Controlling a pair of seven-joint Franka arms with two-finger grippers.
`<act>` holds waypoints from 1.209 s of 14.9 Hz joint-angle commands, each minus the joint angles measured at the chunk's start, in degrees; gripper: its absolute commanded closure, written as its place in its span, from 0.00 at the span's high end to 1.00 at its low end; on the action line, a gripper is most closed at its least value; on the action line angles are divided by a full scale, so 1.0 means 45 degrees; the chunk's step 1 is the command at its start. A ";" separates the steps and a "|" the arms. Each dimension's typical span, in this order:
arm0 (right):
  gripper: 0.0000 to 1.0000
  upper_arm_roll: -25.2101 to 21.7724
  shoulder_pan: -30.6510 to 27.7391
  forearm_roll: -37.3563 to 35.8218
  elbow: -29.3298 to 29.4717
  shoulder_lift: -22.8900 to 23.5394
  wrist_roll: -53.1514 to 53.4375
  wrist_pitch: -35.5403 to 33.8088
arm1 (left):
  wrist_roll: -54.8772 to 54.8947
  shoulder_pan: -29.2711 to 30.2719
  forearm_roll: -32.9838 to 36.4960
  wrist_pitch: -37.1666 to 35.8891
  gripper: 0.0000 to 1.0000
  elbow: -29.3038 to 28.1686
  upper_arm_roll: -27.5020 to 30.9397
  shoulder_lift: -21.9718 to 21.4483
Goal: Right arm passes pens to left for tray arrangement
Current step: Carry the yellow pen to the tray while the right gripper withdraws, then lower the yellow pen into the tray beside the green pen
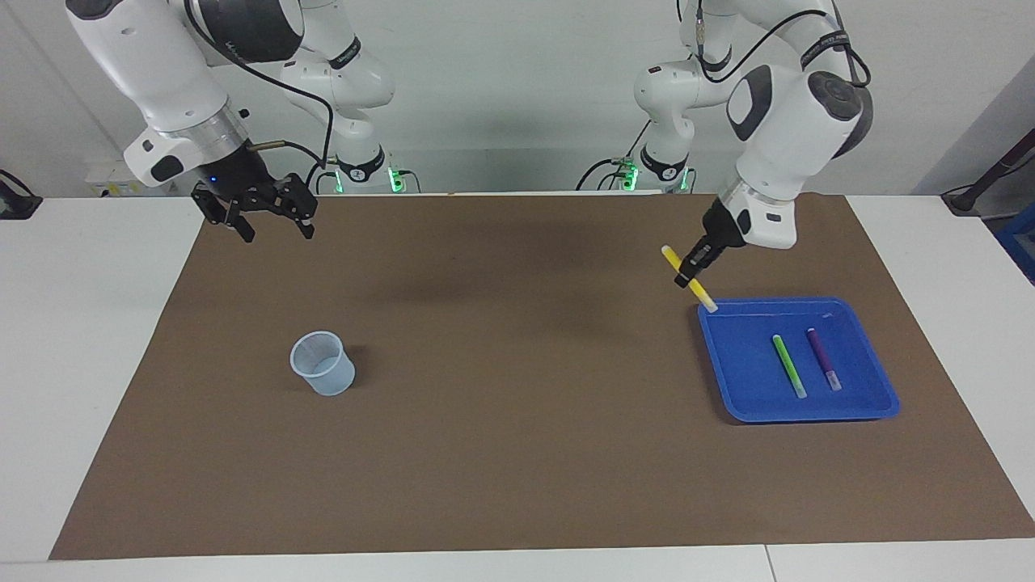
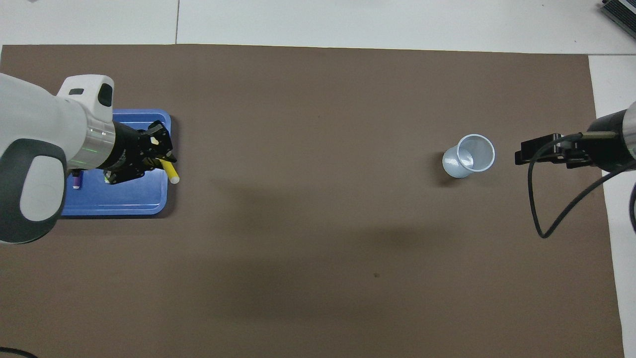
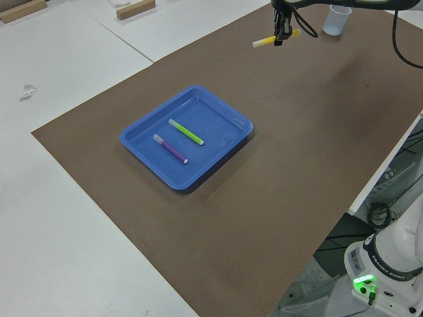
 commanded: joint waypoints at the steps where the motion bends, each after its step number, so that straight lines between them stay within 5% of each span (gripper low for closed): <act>1: 1.00 0.0088 -0.0180 -0.0766 0.0013 -0.0148 -0.0152 -0.0346 | 0.2841 0.0803 0.0059 0.0243 0.00 -0.0636 -0.0122 -0.0288; 9: 1.00 0.0108 -0.0278 -0.0808 -0.0144 -0.0285 -0.0152 -0.0737 | 0.9647 0.2112 0.0059 0.2528 0.00 -0.1087 -0.0122 0.1076; 18: 1.00 0.0127 -0.0259 -0.0808 -0.0124 -0.0304 -0.0152 -0.1245 | 1.0178 0.2309 0.2110 0.4444 0.00 -0.1516 -0.0063 0.2720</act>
